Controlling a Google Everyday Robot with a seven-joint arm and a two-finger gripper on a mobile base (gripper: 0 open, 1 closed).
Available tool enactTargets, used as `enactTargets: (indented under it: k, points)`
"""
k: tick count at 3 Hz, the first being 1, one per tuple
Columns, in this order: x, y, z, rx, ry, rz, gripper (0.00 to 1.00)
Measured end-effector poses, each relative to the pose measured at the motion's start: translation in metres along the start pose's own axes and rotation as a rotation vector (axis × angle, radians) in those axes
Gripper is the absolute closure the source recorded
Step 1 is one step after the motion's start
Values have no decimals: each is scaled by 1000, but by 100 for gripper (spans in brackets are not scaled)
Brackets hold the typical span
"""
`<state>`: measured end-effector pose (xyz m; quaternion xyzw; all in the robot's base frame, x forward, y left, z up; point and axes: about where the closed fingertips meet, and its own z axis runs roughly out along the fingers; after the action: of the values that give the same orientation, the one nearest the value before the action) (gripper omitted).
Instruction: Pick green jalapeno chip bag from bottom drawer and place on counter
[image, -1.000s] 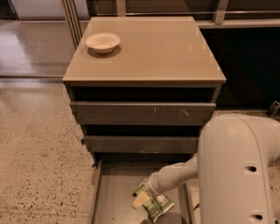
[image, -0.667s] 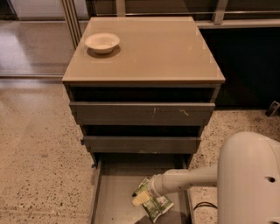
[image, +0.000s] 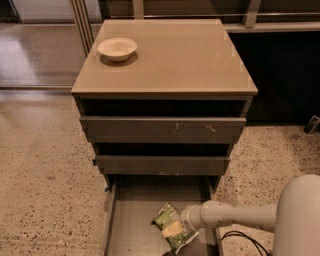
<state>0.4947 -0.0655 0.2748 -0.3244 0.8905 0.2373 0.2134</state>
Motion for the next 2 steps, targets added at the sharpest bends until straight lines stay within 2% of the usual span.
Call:
enactTargets:
  k: [1, 2]
  points:
    - [2, -8, 15, 25, -12, 12, 0]
    - [7, -27, 43, 54, -7, 27, 0]
